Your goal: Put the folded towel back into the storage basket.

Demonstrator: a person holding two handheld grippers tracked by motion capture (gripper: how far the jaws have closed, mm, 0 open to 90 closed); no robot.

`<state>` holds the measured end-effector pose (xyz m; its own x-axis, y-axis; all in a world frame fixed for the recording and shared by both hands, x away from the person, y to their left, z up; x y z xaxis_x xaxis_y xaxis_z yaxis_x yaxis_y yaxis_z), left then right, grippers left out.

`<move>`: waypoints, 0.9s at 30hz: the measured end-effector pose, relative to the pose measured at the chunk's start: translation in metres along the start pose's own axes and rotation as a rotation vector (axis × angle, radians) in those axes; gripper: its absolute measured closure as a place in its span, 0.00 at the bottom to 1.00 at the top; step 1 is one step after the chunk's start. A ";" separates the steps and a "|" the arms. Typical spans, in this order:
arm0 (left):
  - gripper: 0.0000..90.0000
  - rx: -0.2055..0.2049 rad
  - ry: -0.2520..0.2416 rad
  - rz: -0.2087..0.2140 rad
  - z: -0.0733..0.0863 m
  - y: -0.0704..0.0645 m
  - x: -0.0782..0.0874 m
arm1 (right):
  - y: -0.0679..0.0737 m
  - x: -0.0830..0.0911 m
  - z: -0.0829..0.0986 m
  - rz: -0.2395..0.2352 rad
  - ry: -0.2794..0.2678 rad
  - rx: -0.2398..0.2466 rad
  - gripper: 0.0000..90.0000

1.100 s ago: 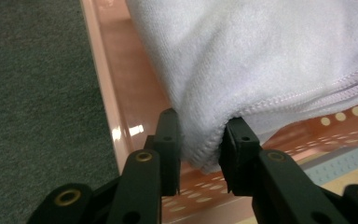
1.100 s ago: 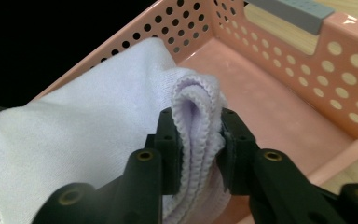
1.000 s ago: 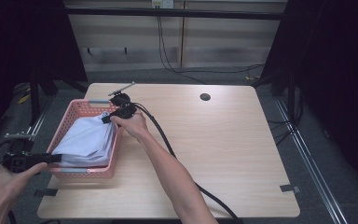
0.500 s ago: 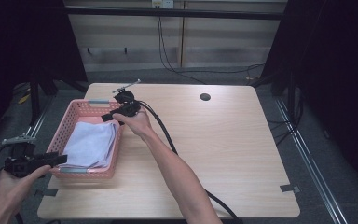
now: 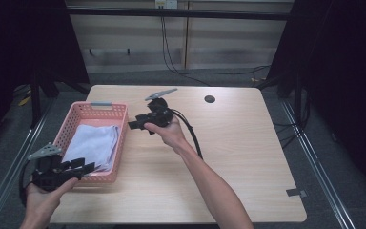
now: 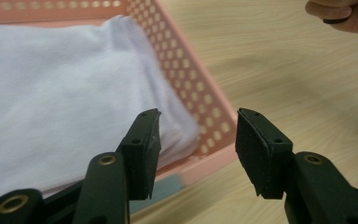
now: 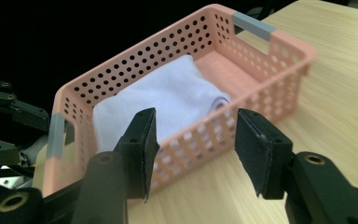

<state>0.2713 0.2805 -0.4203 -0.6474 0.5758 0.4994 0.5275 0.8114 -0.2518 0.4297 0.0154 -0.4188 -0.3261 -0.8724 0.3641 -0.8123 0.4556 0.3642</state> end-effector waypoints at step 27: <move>0.42 -0.083 0.059 0.109 0.025 -0.104 -0.102 | 0.005 0.196 0.113 0.175 -0.048 0.020 0.50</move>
<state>0.2693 0.1398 -0.4656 -0.5512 0.6512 0.5216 0.6383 0.7317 -0.2391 0.3074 -0.1736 -0.4422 -0.4853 -0.7881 0.3786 -0.7505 0.5977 0.2820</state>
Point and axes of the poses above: each handheld gripper's, and its own axes: x roughly backward along the jaws, z roughly out of its underside, y roughly to its left, the point moved 3 cm from there along -x, roughly forward along the jaws, and after that the axes turned 7 degrees about -y, right-handed, at the moved point
